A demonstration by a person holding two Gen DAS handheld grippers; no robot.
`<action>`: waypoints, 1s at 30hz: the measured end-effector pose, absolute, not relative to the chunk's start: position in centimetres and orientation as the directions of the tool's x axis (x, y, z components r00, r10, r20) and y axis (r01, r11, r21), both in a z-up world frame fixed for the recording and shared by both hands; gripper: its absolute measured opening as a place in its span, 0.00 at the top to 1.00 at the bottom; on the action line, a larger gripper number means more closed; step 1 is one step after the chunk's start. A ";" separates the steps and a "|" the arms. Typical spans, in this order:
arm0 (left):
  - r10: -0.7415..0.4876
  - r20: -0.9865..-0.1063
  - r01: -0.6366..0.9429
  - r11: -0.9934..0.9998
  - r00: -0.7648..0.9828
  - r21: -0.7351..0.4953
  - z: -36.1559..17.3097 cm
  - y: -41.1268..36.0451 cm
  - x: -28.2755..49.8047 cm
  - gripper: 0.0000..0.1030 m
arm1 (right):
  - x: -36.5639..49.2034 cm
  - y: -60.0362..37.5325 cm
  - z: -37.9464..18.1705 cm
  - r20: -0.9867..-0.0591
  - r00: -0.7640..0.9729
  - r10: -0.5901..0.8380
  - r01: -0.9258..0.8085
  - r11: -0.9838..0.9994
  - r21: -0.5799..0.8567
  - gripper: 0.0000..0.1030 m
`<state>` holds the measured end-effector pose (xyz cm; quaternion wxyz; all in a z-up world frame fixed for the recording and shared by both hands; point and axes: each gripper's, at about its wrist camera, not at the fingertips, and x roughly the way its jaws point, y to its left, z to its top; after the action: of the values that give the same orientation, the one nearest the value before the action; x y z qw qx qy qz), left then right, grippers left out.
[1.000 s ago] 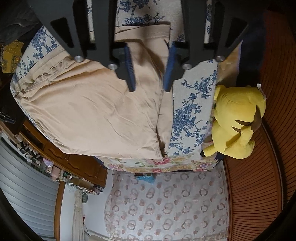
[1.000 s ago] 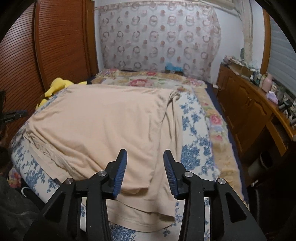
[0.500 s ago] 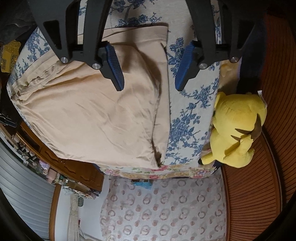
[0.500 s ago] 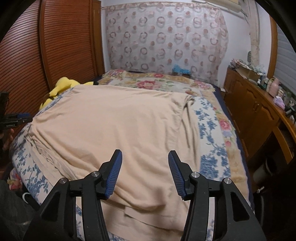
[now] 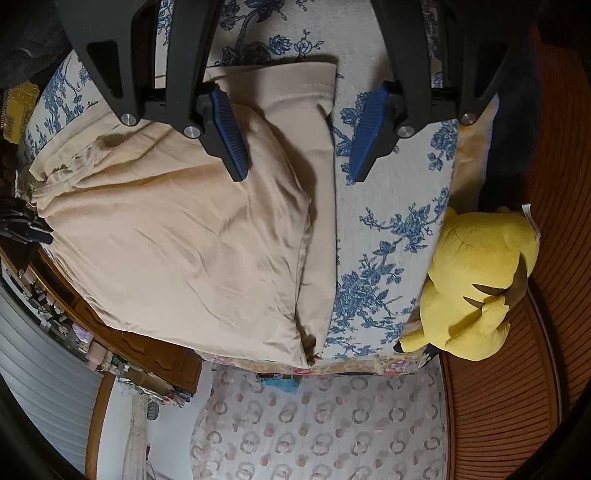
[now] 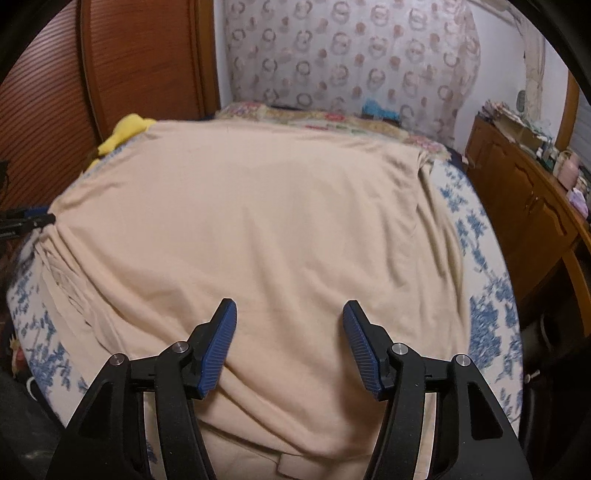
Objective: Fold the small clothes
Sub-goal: 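Press the folded shirt flat with both tools, then close the left tool on it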
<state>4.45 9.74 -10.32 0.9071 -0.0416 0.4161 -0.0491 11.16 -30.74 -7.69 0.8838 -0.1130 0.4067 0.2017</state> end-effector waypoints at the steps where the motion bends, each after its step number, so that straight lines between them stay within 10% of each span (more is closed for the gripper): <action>1: -0.126 -0.752 0.056 0.991 0.647 -0.118 -10.4 9.7 4.5 0.45 | 11.3 -30.8 -8.2 -0.775 0.577 0.257 -0.446 0.894 -0.035 0.40; 15: -0.154 -0.745 0.083 0.988 0.649 -0.131 -10.4 9.2 4.2 0.46 | 11.2 -30.2 -8.6 -0.780 0.567 0.265 -0.472 0.881 -0.043 0.26; 30: -0.168 -0.732 0.111 0.986 0.661 -0.125 -10.3 8.6 4.4 0.96 | 11.3 -30.4 -8.6 -0.780 0.567 0.267 -0.473 0.880 -0.043 0.26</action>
<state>4.40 8.61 -10.25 0.9106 -0.0348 0.4046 -0.0765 11.26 -30.41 -8.60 0.8763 -0.1242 0.4150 0.2109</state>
